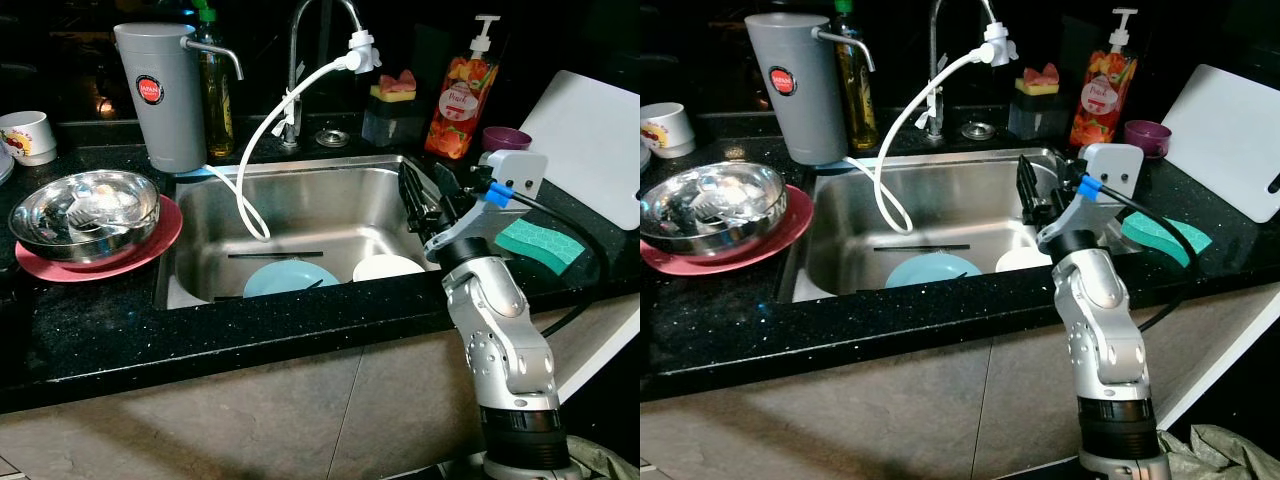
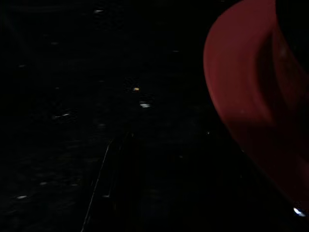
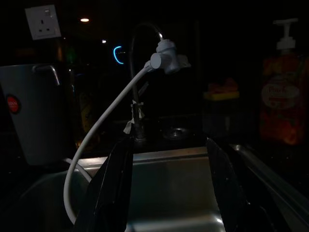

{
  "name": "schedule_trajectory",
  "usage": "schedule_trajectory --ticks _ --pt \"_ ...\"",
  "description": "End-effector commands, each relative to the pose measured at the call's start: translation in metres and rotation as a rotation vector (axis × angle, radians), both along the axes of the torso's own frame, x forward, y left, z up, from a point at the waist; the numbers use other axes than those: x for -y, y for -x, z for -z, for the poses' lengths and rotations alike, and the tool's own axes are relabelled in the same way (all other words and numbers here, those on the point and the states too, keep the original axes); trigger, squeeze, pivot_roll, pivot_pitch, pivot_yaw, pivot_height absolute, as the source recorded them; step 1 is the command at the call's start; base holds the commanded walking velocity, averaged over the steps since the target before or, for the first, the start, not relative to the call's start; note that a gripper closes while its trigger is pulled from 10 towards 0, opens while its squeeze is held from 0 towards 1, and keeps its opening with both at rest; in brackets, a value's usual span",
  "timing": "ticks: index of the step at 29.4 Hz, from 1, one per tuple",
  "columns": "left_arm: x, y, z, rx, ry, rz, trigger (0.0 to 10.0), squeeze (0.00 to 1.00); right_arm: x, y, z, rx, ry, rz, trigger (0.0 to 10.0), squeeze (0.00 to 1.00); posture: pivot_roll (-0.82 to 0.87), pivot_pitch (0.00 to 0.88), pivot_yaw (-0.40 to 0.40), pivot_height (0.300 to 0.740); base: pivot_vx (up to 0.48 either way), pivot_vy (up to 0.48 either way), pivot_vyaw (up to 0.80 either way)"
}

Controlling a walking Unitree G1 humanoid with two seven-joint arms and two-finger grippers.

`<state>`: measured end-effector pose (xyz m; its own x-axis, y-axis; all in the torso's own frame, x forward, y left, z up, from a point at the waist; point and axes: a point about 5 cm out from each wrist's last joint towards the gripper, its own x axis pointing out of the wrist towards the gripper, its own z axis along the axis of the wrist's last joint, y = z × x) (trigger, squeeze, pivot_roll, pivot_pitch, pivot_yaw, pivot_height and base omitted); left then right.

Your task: Kitchen organization

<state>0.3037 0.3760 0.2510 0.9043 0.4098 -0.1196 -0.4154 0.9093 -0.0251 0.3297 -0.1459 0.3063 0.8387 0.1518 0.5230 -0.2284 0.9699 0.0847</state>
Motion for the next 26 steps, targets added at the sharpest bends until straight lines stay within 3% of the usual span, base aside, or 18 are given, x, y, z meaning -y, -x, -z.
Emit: schedule_trajectory --ticks 1,3,4,6,9,10,11,14,17,18,21,24,26 --pt "0.005 -0.002 0.015 -0.059 0.023 0.012 10.0 0.0 0.001 0.0 -0.002 0.012 -0.007 0.006 10.0 0.0 0.11 0.174 -0.048 0.74 0.0 0.0 0.0" --pt "0.002 -0.001 0.016 -0.062 0.025 -0.013 10.0 0.0 0.001 0.0 -0.002 0.012 -0.007 0.006 10.0 0.0 0.11 0.174 -0.048 0.74 0.0 0.0 0.0" --pt "-0.006 0.002 0.015 -0.063 0.008 -0.078 10.0 0.0 0.001 0.0 -0.002 0.012 -0.008 0.006 10.0 0.0 0.11 0.174 -0.048 0.74 0.0 0.0 0.0" --pt "-0.006 0.002 0.015 -0.063 0.008 -0.078 10.0 0.0 0.001 0.0 -0.002 0.012 -0.008 0.006 10.0 0.0 0.11 0.174 -0.048 0.74 0.0 0.0 0.0" --pt "-0.031 0.017 0.005 -0.069 -0.142 -0.323 10.0 0.0 0.001 0.0 -0.002 0.012 -0.007 0.005 10.0 0.0 0.11 0.174 -0.048 0.74 0.0 0.0 0.0" --pt "-0.031 0.017 0.005 -0.069 -0.142 -0.323 10.0 0.0 0.001 0.0 -0.002 0.012 -0.007 0.005 10.0 0.0 0.11 0.174 -0.048 0.74 0.0 0.0 0.0" --pt "-0.04 0.024 -0.003 -0.056 -0.201 -0.418 10.0 0.0 0.001 0.0 -0.002 0.012 -0.007 0.005 10.0 0.0 0.11 0.174 -0.048 0.74 0.0 0.0 0.0" --pt "-0.047 0.031 -0.01 -0.042 -0.243 -0.495 10.0 0.0 0.001 0.0 -0.002 0.012 -0.007 0.004 10.0 0.0 0.11 0.174 -0.048 0.74 0.0 0.0 0.0" --pt "-0.058 0.048 -0.033 0.058 -0.318 -0.64 10.0 0.0 0.0 0.0 -0.002 0.012 -0.006 -0.002 10.0 0.0 0.11 0.173 -0.053 0.74 0.0 0.0 0.0" --pt "-0.058 0.048 -0.033 0.058 -0.318 -0.64 10.0 0.0 0.0 0.0 -0.002 0.012 -0.006 -0.002 10.0 0.0 0.11 0.173 -0.053 0.74 0.0 0.0 0.0" --pt "-0.052 0.052 -0.063 0.222 -0.388 -0.646 10.0 0.0 -0.004 -0.001 -0.002 0.01 -0.002 -0.017 10.0 0.0 0.11 0.173 -0.053 0.74 0.0 0.0 0.0" --pt "-0.044 0.046 -0.074 0.277 -0.429 -0.589 10.0 0.0 -0.006 -0.001 -0.002 0.01 0.002 -0.028 10.0 0.0 0.11 0.173 -0.053 0.74 0.0 0.0 0.0" --pt "-0.019 0.031 -0.095 0.364 -0.514 -0.371 10.0 0.0 -0.011 0.0 -0.001 0.005 0.021 -0.062 10.0 0.0 0.11 0.169 -0.056 0.74 0.0 0.0 0.0"
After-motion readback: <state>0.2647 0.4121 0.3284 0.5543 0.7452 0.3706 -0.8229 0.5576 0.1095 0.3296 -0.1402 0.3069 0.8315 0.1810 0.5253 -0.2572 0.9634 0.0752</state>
